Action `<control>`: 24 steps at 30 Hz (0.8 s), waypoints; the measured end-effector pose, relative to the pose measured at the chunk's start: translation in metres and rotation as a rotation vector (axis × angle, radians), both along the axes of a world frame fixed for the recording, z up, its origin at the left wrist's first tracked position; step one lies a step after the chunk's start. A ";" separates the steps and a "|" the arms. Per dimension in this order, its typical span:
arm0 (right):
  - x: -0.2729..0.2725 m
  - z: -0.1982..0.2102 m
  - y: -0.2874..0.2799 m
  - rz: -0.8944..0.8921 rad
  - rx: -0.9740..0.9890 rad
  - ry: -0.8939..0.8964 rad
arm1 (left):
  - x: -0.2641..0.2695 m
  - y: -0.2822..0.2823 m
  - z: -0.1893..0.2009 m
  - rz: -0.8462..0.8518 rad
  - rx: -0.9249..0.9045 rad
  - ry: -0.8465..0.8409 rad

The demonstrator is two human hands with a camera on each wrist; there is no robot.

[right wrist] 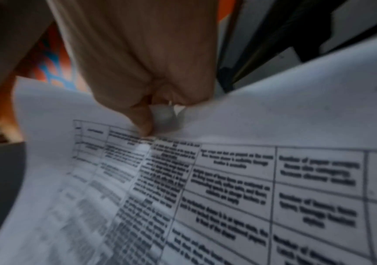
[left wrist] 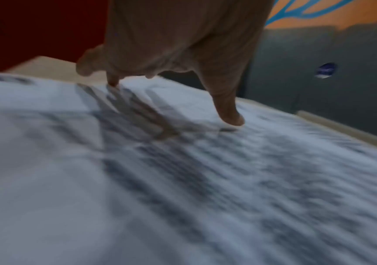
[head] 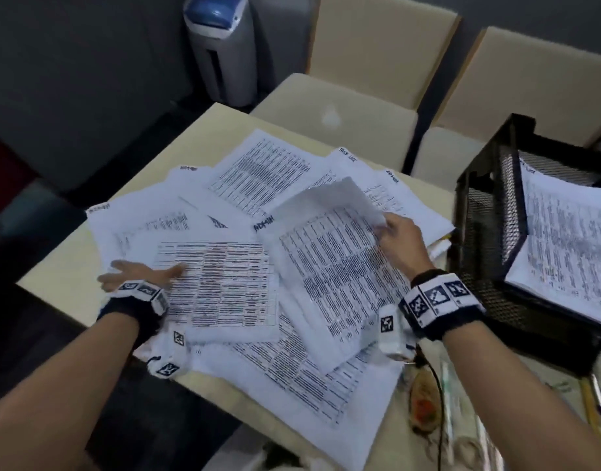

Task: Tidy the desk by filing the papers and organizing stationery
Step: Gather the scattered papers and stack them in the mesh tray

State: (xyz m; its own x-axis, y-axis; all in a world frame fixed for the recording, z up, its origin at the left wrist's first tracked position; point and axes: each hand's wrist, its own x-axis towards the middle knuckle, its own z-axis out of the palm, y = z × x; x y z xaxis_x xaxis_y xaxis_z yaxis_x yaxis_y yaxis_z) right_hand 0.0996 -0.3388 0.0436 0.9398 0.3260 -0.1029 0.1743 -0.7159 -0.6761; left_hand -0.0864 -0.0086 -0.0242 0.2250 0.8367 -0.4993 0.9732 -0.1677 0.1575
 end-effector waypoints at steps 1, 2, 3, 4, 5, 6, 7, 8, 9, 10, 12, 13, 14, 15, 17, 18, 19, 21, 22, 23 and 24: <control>-0.001 0.000 0.017 0.083 -0.007 0.036 | -0.011 0.008 -0.007 -0.016 0.003 0.027; -0.002 -0.001 0.037 0.162 -0.024 0.057 | -0.017 0.013 -0.011 -0.014 0.026 0.019; -0.003 -0.005 0.056 0.235 -0.049 0.056 | -0.020 0.014 -0.012 0.006 0.037 -0.006; -0.005 -0.012 0.077 0.304 -0.079 0.051 | -0.022 0.015 -0.013 0.021 0.034 -0.042; -0.007 -0.019 0.098 0.369 -0.121 0.054 | -0.024 0.016 -0.013 0.046 0.055 -0.080; -0.010 -0.027 0.117 0.435 -0.181 0.069 | -0.025 0.017 -0.015 0.067 0.077 -0.114; -0.014 -0.034 0.135 0.507 -0.244 0.066 | -0.026 0.017 -0.016 0.075 0.118 -0.186; -0.018 -0.041 0.150 0.581 -0.304 0.052 | -0.028 0.018 -0.020 0.059 0.173 -0.256; -0.023 -0.045 0.163 0.649 -0.353 0.035 | -0.030 0.020 -0.025 0.015 0.217 -0.334; -0.028 -0.049 0.174 0.700 -0.387 0.018 | -0.031 0.021 -0.025 -0.036 0.237 -0.425; -0.037 -0.052 0.190 0.752 -0.373 0.018 | -0.032 0.026 -0.022 -0.124 0.252 -0.624; -0.042 -0.051 0.194 0.755 -0.316 0.035 | -0.029 0.032 -0.018 -0.156 0.261 -0.689; -0.044 -0.049 0.197 0.735 -0.229 0.064 | -0.024 0.038 -0.012 -0.184 0.273 -0.740; -0.045 -0.047 0.196 0.687 -0.133 0.094 | -0.016 0.045 -0.004 -0.213 0.284 -0.784; -0.038 -0.042 0.188 0.488 0.033 0.133 | 0.005 0.055 0.013 -0.223 0.276 -0.879; -0.031 -0.041 0.181 0.342 0.105 0.156 | 0.017 0.060 0.018 -0.184 0.244 -0.925; -0.023 -0.041 0.170 0.194 0.184 0.175 | 0.031 0.066 0.019 -0.124 0.182 -0.957; -0.002 -0.040 0.147 -0.104 0.293 0.204 | 0.061 0.074 0.016 -0.036 0.045 -0.893; 0.008 -0.042 0.134 -0.226 0.290 0.204 | 0.075 0.076 0.011 -0.051 -0.005 -0.797; 0.018 -0.045 0.121 -0.319 0.261 0.198 | 0.087 0.077 0.005 -0.098 -0.041 -0.687; 0.028 -0.050 0.108 -0.396 0.221 0.201 | 0.099 0.076 0.000 -0.154 -0.071 -0.584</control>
